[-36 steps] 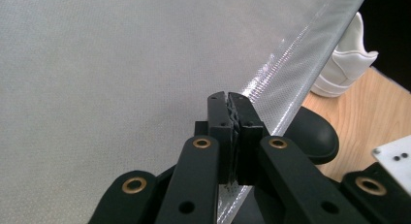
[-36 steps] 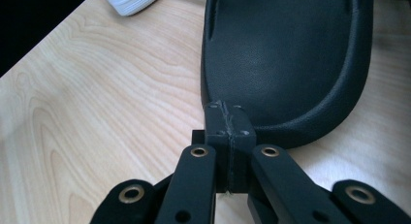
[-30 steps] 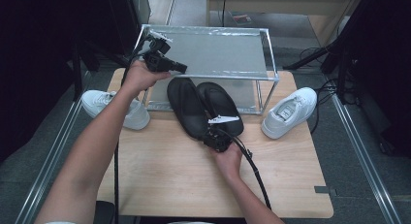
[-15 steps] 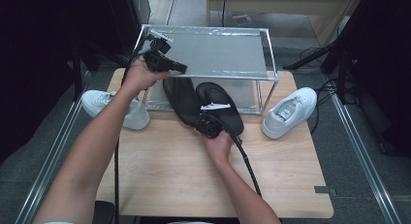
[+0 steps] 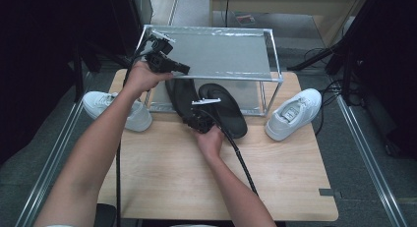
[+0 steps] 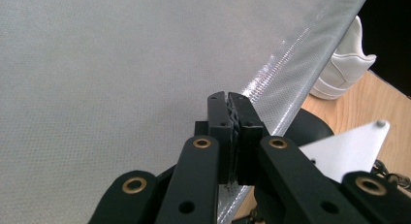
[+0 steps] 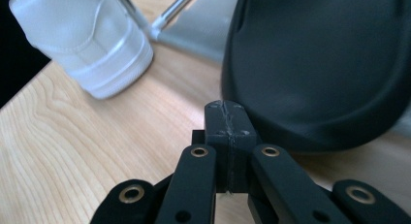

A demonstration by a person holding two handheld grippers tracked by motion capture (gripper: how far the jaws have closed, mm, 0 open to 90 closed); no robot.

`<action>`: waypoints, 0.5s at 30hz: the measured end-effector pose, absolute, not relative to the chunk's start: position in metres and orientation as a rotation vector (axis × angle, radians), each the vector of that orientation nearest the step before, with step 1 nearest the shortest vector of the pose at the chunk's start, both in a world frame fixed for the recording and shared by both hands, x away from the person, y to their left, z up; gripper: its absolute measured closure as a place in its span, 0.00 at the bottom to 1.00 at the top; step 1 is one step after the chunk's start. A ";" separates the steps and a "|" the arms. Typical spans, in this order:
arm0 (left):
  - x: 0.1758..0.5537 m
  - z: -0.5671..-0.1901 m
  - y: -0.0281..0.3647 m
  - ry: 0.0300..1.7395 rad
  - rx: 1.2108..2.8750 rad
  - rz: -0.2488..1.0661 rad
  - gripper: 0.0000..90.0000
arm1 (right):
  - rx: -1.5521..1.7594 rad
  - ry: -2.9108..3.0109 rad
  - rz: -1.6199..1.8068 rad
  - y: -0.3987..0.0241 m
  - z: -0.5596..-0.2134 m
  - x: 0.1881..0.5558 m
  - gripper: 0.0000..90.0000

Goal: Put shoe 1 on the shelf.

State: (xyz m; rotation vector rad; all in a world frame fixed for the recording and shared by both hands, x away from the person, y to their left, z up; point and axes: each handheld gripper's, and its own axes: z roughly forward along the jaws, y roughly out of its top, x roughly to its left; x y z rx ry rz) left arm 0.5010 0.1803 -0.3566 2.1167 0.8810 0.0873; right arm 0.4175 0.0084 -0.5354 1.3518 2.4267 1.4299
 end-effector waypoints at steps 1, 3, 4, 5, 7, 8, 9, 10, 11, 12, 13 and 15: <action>0.501 -0.357 0.181 0.881 2.116 0.086 1.00 | 1.359 2.428 1.433 0.009 -0.536 0.416 1.00; 0.501 -0.357 0.181 0.879 2.118 0.086 1.00 | 1.354 2.419 1.460 0.005 -0.534 0.412 1.00; 0.501 -0.357 0.181 0.880 2.118 0.086 1.00 | 1.345 2.412 1.467 0.002 -0.532 0.410 1.00; 0.501 -0.357 0.181 0.880 2.119 0.085 1.00 | 1.351 2.411 1.469 -0.001 -0.530 0.408 1.00; 0.501 -0.357 0.181 0.883 2.119 0.085 1.00 | 1.337 2.411 1.473 -0.008 -0.526 0.405 1.00; 0.501 -0.356 0.180 0.886 2.116 0.086 1.00 | 1.343 2.411 1.478 -0.012 -0.524 0.403 1.00; 0.501 -0.356 0.180 0.887 2.116 0.088 1.00 | 1.336 2.418 1.473 -0.016 -0.521 0.401 1.00; 0.501 -0.356 0.180 0.887 2.117 0.088 1.00 | 1.324 2.414 1.472 -0.021 -0.519 0.398 1.00; 0.501 -0.356 0.180 0.890 2.117 0.086 1.00 | 1.318 2.414 1.473 -0.025 -0.518 0.396 1.00; 0.501 -0.356 0.180 0.890 2.116 0.086 1.00 | 1.319 2.409 1.475 -0.031 -0.516 0.392 1.00; 0.501 -0.356 0.180 0.891 2.116 0.085 1.00 | 1.316 2.410 1.472 -0.037 -0.515 0.390 1.00; 0.501 -0.356 0.180 0.891 2.117 0.086 1.00 | 1.302 2.407 1.470 -0.047 -0.513 0.383 1.00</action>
